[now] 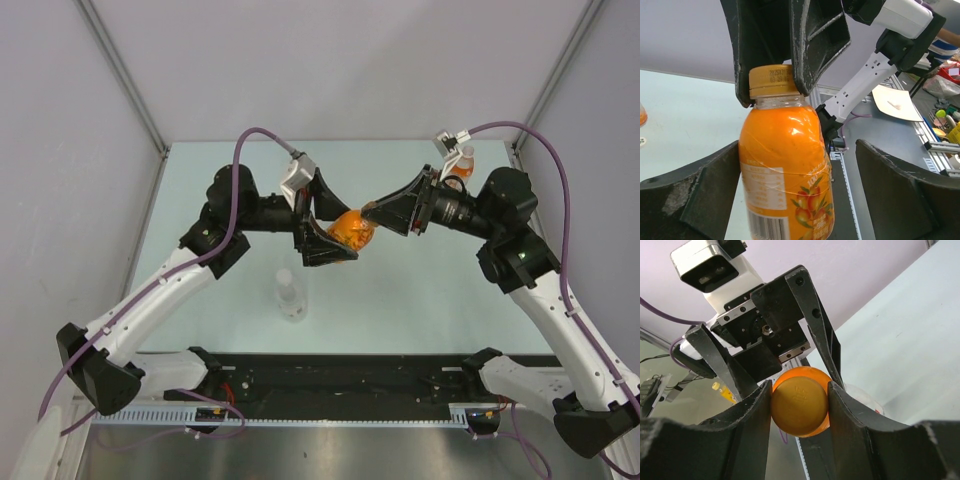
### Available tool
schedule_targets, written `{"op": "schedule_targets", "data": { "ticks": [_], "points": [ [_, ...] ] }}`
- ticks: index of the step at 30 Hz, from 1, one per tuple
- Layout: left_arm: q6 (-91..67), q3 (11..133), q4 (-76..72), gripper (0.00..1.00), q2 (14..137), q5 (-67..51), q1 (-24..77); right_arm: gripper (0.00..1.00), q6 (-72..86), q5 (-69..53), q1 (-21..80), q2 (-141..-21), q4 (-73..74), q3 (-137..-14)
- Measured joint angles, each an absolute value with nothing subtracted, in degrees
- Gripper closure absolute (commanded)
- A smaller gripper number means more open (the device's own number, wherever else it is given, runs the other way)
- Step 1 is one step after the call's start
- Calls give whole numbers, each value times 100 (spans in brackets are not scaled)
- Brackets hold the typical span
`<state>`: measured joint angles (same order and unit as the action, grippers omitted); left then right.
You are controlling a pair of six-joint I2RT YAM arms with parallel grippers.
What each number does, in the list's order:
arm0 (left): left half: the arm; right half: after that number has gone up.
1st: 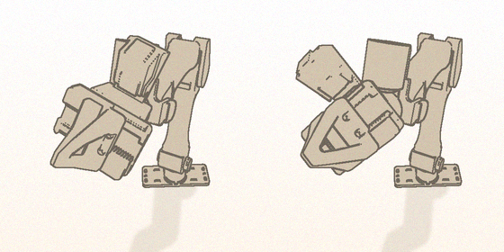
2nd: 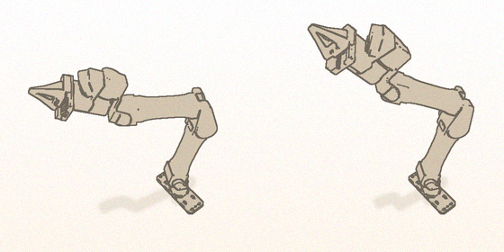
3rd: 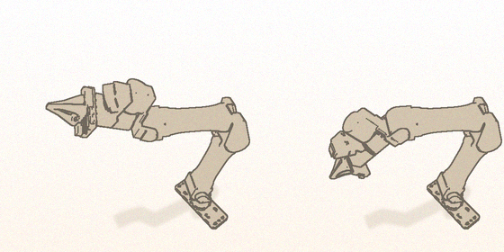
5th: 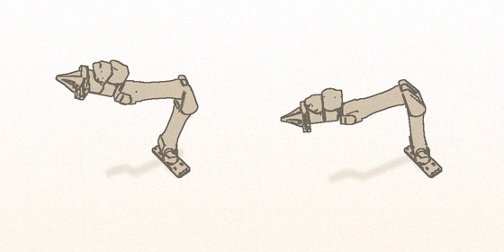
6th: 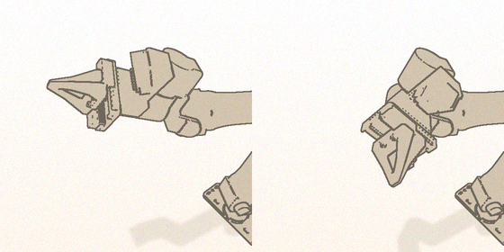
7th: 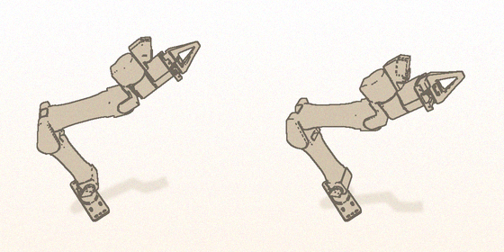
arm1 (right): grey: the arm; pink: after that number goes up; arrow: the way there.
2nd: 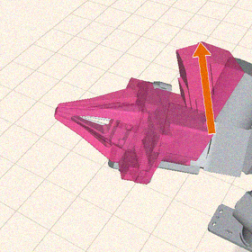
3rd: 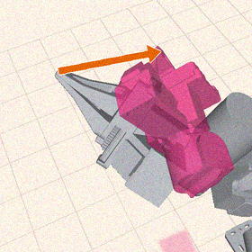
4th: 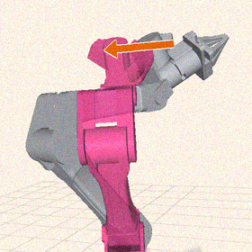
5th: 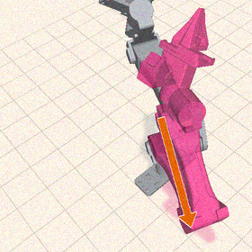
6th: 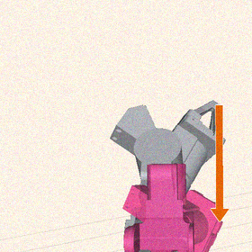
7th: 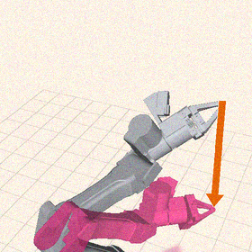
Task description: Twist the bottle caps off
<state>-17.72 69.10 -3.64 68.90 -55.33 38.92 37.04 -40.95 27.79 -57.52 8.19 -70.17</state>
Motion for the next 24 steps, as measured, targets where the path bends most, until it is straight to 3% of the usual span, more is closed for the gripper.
{"op": "schedule_targets", "data": {
  "ticks": [13,17,22,24],
  "points": [
    [-1691,6818,-331,1,6888,-5312,3953,100,3747,-4125,2932,-5747,563,-7019],
    [-1695,6814,-331,14,6888,-5295,3957,100,3745,-4125,2969,-5723,528,-7019],
    [-1688,6785,-366,15,6888,-5312,3964,100,3717,-4091,3004,-5708,532,-7019],
    [-1688,6759,-379,21,6888,-5312,3964,100,3699,-4077,3015,-5708,532,-7019]
  ]
}}
